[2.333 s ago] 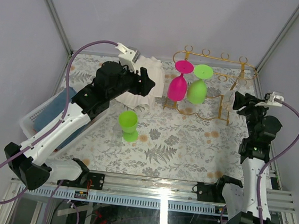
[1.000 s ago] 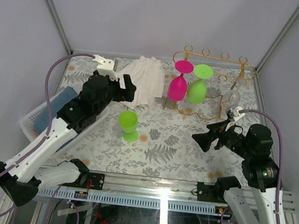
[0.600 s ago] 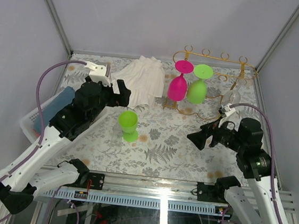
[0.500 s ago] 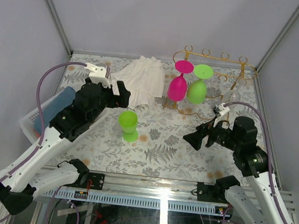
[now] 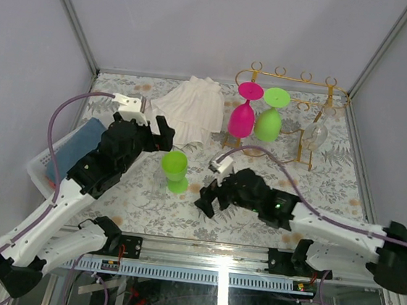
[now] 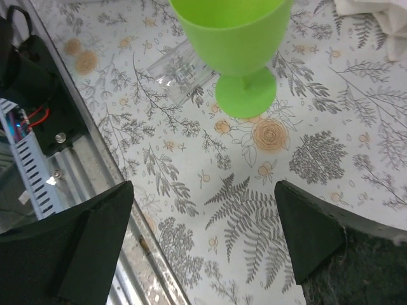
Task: Place the wine glass upside down on the wine glass rack
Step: Pick up the wine glass at the center of the board.
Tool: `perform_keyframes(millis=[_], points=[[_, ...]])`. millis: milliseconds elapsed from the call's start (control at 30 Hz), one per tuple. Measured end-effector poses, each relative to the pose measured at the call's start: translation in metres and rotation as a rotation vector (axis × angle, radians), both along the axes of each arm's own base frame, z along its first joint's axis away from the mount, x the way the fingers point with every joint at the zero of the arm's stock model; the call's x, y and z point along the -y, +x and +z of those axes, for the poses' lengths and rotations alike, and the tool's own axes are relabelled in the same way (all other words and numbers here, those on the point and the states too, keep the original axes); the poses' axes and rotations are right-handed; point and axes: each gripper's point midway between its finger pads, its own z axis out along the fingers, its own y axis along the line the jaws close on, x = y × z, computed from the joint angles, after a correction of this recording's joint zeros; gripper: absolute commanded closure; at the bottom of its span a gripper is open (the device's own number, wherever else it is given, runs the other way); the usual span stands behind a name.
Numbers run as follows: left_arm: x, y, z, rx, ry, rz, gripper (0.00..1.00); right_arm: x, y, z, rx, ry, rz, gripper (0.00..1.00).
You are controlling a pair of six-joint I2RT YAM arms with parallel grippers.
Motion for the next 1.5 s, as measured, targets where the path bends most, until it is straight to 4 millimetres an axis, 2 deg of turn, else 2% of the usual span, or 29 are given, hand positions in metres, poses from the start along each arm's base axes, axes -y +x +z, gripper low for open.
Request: perform_keyframes(millis=[67,233,500,767,967,1267,1400,1500], points=[[-0.003,-0.003,-0.005,0.005,-0.002,0.002,0.0,-0.02,0.003,-0.018,0.027,-0.012,-0.004,0.01],[-0.007,-0.007,-0.008,0.016,-0.006,0.014,0.0,-0.043,0.024,-0.054,0.076,-0.005,-0.063,0.01],[-0.009,-0.007,-0.009,0.024,-0.011,0.02,0.0,-0.083,0.057,-0.063,0.209,0.125,-0.117,0.01],[-0.011,-0.006,-0.008,0.027,-0.015,0.023,0.0,-0.101,0.074,-0.085,0.325,0.162,-0.123,0.01],[-0.012,-0.004,-0.009,0.022,-0.016,0.023,0.0,-0.109,0.085,-0.084,0.422,0.217,-0.149,0.01],[-0.012,-0.003,-0.01,0.016,-0.019,0.018,0.0,-0.126,0.099,-0.06,0.52,0.295,-0.17,0.01],[-0.013,-0.002,-0.011,0.013,-0.02,0.017,0.0,-0.129,0.103,-0.061,0.541,0.292,-0.183,0.01],[-0.013,-0.002,-0.011,0.011,-0.022,0.016,0.0,-0.13,0.106,-0.065,0.552,0.279,-0.186,0.06]])
